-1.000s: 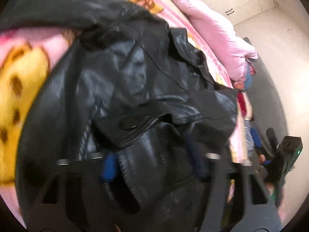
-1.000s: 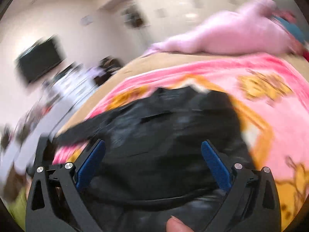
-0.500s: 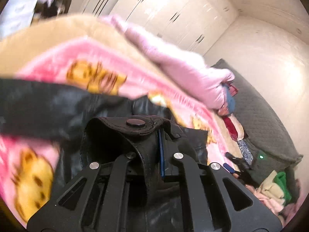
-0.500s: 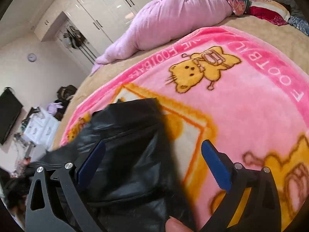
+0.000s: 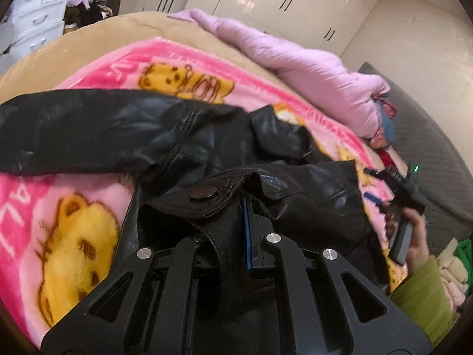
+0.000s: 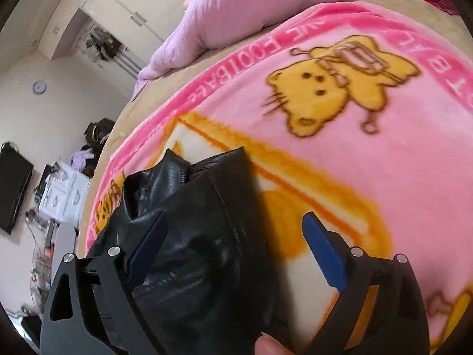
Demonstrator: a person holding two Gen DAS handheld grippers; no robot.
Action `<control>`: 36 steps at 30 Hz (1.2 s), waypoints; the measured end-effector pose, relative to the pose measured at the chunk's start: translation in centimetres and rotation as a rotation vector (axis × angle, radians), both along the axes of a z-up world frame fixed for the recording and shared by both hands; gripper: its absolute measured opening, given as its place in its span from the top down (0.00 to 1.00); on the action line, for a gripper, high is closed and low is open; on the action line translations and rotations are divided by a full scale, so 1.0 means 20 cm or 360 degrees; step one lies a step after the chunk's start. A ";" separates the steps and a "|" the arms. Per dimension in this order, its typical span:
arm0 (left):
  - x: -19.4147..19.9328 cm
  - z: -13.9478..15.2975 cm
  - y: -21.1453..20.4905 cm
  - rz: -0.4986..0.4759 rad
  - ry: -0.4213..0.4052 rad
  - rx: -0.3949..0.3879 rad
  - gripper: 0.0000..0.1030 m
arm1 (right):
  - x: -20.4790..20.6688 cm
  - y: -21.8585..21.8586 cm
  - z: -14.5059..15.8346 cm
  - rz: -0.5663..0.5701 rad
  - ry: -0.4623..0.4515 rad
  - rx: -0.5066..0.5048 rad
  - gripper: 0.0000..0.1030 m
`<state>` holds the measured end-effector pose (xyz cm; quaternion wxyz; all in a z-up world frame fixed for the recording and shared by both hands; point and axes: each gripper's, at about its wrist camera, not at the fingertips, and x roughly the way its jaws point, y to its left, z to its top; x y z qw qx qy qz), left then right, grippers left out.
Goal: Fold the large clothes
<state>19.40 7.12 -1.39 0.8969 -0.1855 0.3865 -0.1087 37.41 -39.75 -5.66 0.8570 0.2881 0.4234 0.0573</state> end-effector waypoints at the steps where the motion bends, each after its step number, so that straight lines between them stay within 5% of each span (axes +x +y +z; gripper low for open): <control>1: 0.01 -0.01 0.00 0.0000 0.0008 0.0013 0.98 | 0.02 0.02 0.00 0.0036 -0.0001 -0.0027 0.11; 6: 0.04 0.03 -0.05 -0.0003 -0.0020 0.0073 0.98 | 0.09 0.09 -0.06 0.0143 0.0035 -0.0105 0.17; 7: 0.05 0.03 -0.06 -0.0003 -0.0024 0.0078 0.98 | 0.09 0.09 -0.07 0.0168 0.0028 -0.0092 0.38; 10: 0.08 0.06 -0.08 -0.0010 -0.0038 0.0073 0.98 | 0.09 0.09 -0.07 0.0165 0.0027 -0.0177 0.77; 15: 0.15 0.15 -0.15 -0.0059 -0.0114 0.0042 0.98 | 0.06 -0.03 -0.07 0.0056 -0.0040 -0.0070 0.91; 20: 0.23 0.20 -0.18 -0.0084 -0.0217 0.0057 0.98 | 0.05 -0.17 -0.15 -0.0084 -0.0002 0.0107 0.92; 23: 0.33 0.04 -0.14 -0.0036 -0.0071 0.0110 0.98 | 0.06 -0.17 -0.18 -0.0066 0.0012 0.0112 0.88; 27: 0.37 -0.17 -0.03 0.0032 0.0138 0.0012 0.98 | 0.04 -0.15 -0.13 -0.0041 -0.0022 0.0091 0.59; 36: 0.27 -0.14 -0.03 0.0006 0.0085 0.0052 0.94 | -0.10 -0.09 0.10 0.0009 -0.0218 -0.0082 0.50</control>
